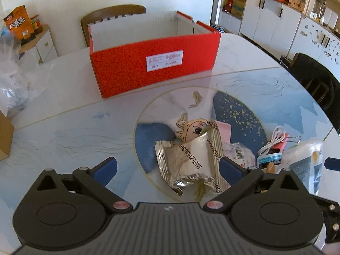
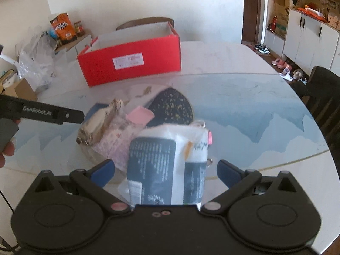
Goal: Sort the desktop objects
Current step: 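Grasp the silver foil snack bag with the left gripper while the right grasps the white-grey bag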
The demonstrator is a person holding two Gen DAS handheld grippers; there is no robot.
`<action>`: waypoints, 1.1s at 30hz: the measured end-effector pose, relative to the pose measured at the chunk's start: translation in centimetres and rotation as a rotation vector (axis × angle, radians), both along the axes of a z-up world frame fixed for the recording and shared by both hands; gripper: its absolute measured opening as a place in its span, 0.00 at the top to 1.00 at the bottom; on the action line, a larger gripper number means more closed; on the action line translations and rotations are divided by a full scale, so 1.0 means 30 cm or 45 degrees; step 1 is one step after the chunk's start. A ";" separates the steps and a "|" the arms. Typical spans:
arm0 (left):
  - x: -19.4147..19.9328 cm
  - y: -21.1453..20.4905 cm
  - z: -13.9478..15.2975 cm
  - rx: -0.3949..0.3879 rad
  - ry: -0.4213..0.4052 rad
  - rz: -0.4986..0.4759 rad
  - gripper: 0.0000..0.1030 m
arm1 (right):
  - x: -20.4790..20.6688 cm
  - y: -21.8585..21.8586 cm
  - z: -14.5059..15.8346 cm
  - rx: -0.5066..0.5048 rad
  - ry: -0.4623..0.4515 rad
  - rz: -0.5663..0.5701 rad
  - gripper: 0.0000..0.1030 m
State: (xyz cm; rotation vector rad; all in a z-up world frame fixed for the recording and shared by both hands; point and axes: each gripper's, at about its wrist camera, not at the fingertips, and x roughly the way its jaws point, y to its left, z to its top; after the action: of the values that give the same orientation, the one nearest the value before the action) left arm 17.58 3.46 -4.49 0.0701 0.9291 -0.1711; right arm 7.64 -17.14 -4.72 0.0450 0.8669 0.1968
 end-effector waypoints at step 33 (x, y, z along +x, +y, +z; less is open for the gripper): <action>0.172 0.032 -0.184 -0.144 0.199 -0.023 0.12 | 0.068 -0.025 -0.080 0.029 0.121 0.086 0.12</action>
State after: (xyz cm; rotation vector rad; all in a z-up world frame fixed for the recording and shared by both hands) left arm 22.74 4.41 -10.01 -0.0400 1.0729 -0.2480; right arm 9.68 -17.90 -7.12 0.0464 0.9618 0.2692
